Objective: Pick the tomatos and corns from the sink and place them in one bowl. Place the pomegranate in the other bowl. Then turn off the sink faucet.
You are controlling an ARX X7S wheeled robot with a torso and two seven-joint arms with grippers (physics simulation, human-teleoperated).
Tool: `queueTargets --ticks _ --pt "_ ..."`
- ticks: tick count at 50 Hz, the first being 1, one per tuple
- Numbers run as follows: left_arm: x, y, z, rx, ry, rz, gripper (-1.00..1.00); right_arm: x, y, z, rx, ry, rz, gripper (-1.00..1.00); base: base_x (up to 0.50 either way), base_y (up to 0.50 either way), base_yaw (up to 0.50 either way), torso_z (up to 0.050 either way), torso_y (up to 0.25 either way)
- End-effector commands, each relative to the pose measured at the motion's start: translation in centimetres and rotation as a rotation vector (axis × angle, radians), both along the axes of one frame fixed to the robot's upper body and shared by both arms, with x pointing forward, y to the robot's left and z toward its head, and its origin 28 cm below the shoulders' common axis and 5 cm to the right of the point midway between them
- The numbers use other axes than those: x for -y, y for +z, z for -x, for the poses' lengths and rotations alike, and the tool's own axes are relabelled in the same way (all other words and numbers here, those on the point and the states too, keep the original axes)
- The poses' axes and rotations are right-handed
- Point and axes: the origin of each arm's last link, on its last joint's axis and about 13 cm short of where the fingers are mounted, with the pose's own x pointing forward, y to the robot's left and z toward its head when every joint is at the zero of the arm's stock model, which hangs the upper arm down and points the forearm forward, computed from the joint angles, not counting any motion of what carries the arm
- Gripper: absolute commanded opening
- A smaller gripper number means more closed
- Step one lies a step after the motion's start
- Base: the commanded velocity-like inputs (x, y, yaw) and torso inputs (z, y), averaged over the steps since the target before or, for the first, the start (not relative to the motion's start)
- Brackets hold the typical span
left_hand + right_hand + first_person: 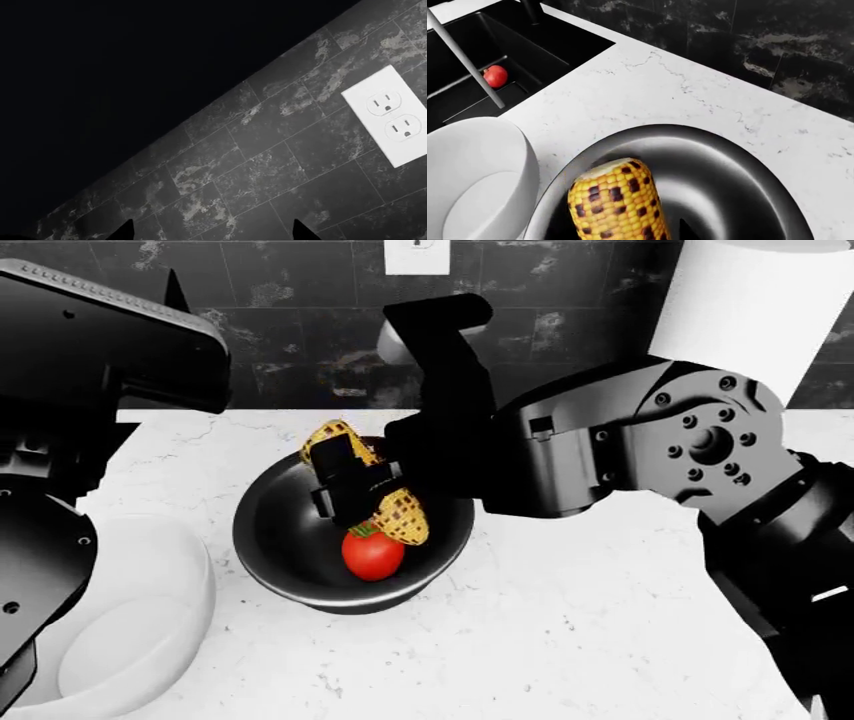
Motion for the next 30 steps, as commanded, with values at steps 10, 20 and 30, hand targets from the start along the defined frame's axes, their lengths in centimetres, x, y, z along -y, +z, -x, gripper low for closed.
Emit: queueTargets --ticks 10,20,30 --pt "0.05 -0.16 -0.11 -0.006 0.0 -0.001 1.0 0.03 -0.11 -0.1 0.016 0.01 0.008 1.0 0.0 0.0 0.0 0.0 0.0" --pt "0.08 -0.4 -0.2 -0.013 0.0 -0.003 1.0 0.08 -0.14 -0.05 0.021 0.009 0.006 1.0 0.0 0.0 0.0 0.0 0.0" --pt "0.05 -0.38 -0.14 -0.012 0.002 -0.002 1.0 0.36 0.72 0.43 0.05 0.007 -0.009 1.0 0.0 0.0 0.0 0.0 0.0"
